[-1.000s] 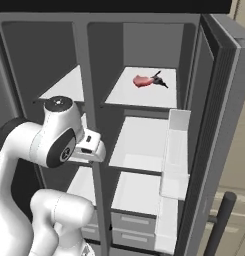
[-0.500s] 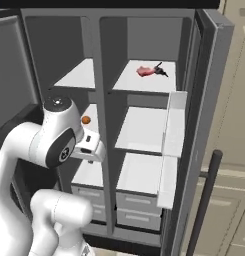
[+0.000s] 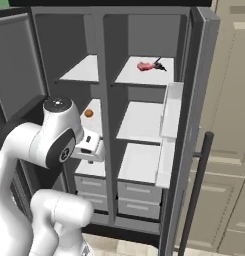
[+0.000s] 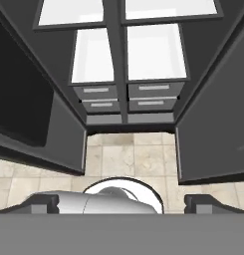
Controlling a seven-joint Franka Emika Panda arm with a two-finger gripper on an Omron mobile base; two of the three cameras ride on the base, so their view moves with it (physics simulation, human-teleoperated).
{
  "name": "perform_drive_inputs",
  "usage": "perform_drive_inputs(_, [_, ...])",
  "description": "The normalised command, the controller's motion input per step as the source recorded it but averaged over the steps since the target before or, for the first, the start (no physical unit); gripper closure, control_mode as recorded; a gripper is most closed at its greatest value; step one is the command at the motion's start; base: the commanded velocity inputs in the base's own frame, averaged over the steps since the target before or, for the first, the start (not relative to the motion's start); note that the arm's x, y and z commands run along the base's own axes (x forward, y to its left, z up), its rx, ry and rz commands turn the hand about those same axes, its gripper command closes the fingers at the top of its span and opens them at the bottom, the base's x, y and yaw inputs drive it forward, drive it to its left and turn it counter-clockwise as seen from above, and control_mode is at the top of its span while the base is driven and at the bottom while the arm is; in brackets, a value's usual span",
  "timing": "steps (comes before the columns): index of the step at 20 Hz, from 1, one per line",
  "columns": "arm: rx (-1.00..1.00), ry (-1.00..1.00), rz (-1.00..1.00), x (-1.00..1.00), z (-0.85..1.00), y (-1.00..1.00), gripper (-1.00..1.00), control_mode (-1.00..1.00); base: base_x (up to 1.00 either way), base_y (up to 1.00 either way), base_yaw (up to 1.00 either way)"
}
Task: Pick up the frozen steak from the freezer, place it on any shelf in the fridge, and close the fridge and freezer doors when done.
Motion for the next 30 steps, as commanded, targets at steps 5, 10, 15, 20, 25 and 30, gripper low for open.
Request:
perform_drive_inputs(5, [0.0, 0.0, 0.0, 0.0, 0.0, 0.0, -1.0, 1.0, -0.45, -0.12, 0.0])
perform_drive_inputs(10, [0.0, 0.0, 0.0, 0.0, 0.0, 0.0, -1.0, 1.0, -0.22, -0.34, 0.0])
perform_drive_inputs(15, [0.0, 0.0, 0.0, 0.0, 0.0, 0.0, -1.0, 1.0, -0.19, -0.33, 0.0])
perform_drive_inputs(20, [0.0, 0.0, 0.0, 0.0, 0.0, 0.0, -1.0, 1.0, -0.59, -0.12, 0.0])
perform_drive_inputs(25, [0.0, 0.0, 0.0, 0.0, 0.0, 0.0, -1.0, 1.0, -0.59, -0.01, 0.0])
perform_drive_inputs(30, [0.0, 0.0, 0.0, 0.0, 0.0, 0.0, -1.0, -1.0, -0.23, 0.0, 0.0])
